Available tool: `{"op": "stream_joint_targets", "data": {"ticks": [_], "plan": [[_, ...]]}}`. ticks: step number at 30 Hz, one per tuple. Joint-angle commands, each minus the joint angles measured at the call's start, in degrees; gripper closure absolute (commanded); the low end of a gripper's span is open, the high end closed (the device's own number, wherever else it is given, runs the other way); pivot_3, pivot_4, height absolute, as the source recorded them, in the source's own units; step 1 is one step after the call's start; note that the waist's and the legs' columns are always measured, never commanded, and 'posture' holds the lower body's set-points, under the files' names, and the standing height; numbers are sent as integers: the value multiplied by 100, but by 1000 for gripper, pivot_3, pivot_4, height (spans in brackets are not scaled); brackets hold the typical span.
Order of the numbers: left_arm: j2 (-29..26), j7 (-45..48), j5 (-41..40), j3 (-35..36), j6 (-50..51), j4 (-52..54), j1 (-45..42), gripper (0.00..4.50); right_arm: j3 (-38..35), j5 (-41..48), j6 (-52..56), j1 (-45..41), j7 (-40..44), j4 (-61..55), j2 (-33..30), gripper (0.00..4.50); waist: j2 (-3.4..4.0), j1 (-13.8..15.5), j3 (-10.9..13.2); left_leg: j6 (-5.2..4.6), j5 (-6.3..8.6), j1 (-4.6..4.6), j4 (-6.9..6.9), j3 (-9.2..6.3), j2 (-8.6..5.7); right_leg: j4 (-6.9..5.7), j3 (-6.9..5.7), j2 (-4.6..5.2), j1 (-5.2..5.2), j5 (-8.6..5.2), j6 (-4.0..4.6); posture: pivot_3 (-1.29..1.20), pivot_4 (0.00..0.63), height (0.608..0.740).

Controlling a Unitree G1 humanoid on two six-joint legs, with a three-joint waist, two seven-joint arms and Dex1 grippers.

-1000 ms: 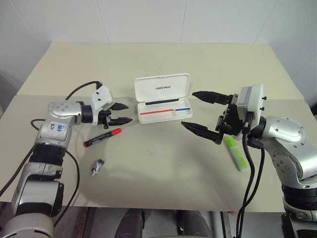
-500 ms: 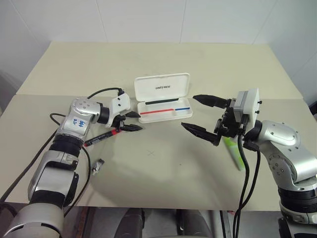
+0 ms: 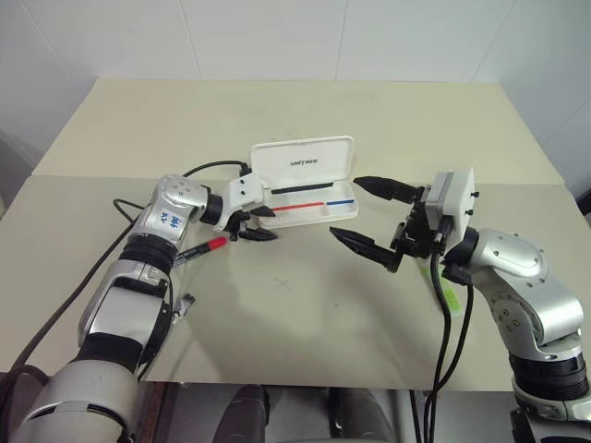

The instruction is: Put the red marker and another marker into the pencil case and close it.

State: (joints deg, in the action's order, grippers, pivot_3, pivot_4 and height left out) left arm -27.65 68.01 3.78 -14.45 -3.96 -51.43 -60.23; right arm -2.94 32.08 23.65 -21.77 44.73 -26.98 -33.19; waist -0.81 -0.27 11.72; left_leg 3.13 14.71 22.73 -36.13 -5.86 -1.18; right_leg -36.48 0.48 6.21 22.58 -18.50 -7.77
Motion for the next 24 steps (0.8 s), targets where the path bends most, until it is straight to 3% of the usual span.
{"op": "stream_joint_targets", "data": {"ticks": [1, 2, 5, 10, 20, 24], "plan": [[20, 9, 177, -52, -192, -261, -148, 1839, -69, 30, -103, -4, -81, -262, 35, 0, 0, 1, 0, 0, 0, 0, 0, 0, 0, -1, 0, 0, 0, 0, 0, 0, 150, 740], [26, -24, 239, -76, -279, -323, -162, 1839, -70, 33, -103, 2, -91, -274, 36, 0, 0, 0, 0, 0, -1, -1, 0, 0, 0, -2, 0, 0, 0, 0, 0, 0, 150, 740], [74, -32, 272, -37, -359, -462, -215, 2683, -74, 35, -106, -2, -126, -281, 42, 0, 0, -4, 0, 0, -1, -2, -1, 0, 0, -5, 0, 0, 0, 0, 0, 0, 150, 740], [92, -121, 354, 2, -460, -648, -249, 4377, -75, 41, -108, -15, -142, -272, 36, 0, 0, -9, 0, -1, -1, -2, 0, 0, 0, -4, 0, 0, 0, 0, 0, 0, 150, 740], [41, -69, 386, 25, -651, -528, -226, 4443, -48, 35, -139, -71, -94, -163, 42, 0, -1, -3, 0, -1, -5, -7, -3, 0, 0, -19, 0, 0, 0, 0, 0, 0, 150, 740], [-136, 619, 85, 49, -353, 579, -6, 4443, -133, 69, -135, -37, -2, -36, -29, 0, -1, -9, 0, 0, -6, -5, -1, 0, 0, -16, 2, 0, 1, 0, 0, 0, 150, 740]]}}
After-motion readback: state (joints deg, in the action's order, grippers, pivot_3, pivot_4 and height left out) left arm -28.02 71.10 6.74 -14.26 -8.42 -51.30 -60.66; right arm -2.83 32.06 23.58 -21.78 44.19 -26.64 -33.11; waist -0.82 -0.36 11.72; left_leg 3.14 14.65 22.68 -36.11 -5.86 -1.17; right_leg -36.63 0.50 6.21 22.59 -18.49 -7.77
